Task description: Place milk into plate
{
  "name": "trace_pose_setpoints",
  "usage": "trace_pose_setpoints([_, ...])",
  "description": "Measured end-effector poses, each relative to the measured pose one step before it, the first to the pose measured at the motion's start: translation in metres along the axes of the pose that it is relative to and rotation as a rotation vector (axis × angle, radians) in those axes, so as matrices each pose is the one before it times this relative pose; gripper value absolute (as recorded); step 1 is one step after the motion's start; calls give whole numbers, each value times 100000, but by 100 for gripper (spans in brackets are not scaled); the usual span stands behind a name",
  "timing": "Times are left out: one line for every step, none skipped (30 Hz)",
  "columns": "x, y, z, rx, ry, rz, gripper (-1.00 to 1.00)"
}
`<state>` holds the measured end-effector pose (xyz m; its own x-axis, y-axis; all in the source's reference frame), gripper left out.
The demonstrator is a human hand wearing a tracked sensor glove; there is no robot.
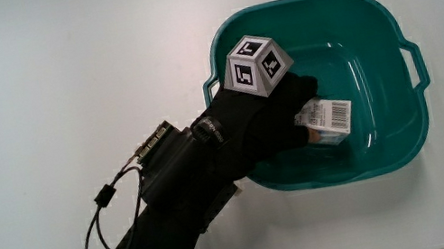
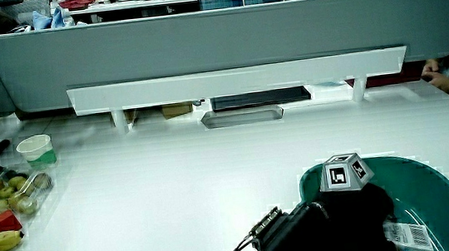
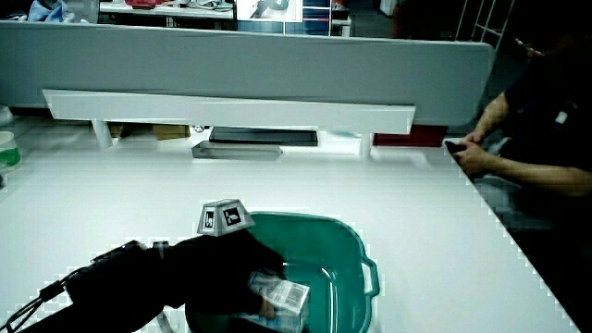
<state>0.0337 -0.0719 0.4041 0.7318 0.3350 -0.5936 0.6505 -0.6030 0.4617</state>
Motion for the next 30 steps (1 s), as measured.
trace_pose_setpoints([-114, 71, -121, -774, -140, 840, 0])
trace_pose_setpoints([-157, 147, -187, -605, -163, 388, 0])
trace_pose_setpoints([-69, 67, -107, -506, 420, 697, 0])
trace_pose_setpoints([-291, 287, -300, -351, -438, -292, 0])
trace_pose_setpoints([-19, -146, 139, 564, -943, 106, 0])
trace_pose_setpoints([39, 9, 8, -270, -194, 387, 0])
trace_pose_setpoints([102, 55, -38, 21, 382, 73, 0])
trace_pose_setpoints([106, -61, 66, -799, 643, 236, 0])
trace_pose_setpoints([-138, 105, -97, 208, -905, 108, 0])
trace_pose_setpoints([62, -95, 86, -546, 455, 456, 0])
trace_pose_setpoints([53, -90, 28, -84, -76, 573, 0])
trace_pose_setpoints([-16, 39, -94, -2, 390, 507, 0])
trace_pose_setpoints([-2, 17, -89, 268, 136, 393, 0])
trace_pose_setpoints([-35, 101, -85, -910, 208, 219, 0])
trace_pose_setpoints([42, -37, 26, -318, 747, 656, 0])
trace_pose_setpoints([-70, 46, -57, -572, -411, 381, 0])
trace_pose_setpoints([37, -94, 42, -501, 461, 464, 0])
trace_pose_setpoints([-24, -3, -52, 342, 153, -225, -5])
trace_pose_setpoints([23, -36, 1, -403, 185, 420, -11])
trace_pose_setpoints([-15, -12, -29, 38, -229, -396, -16])
trace_pose_setpoints([-20, -67, -47, -557, -704, 889, -21])
trace_pose_setpoints([73, -192, 60, -91, -20, 178, -26])
trace_pose_setpoints([-71, 41, -38, 785, -297, -733, -32])
trace_pose_setpoints([48, -119, 166, 1088, 340, -760, -37])
trace_pose_setpoints([71, -248, 260, 1062, 157, 26, -42])
trace_pose_setpoints([-53, -119, 157, 646, -26, -777, -47])
trace_pose_setpoints([0, -246, 224, 484, -601, -1184, -53])
trace_pose_setpoints([101, -391, 339, 2397, 855, -780, -58])
trace_pose_setpoints([200, -479, 433, 1266, 931, -209, -63])
trace_pose_setpoints([105, -408, 330, 1516, 177, -1975, -68])
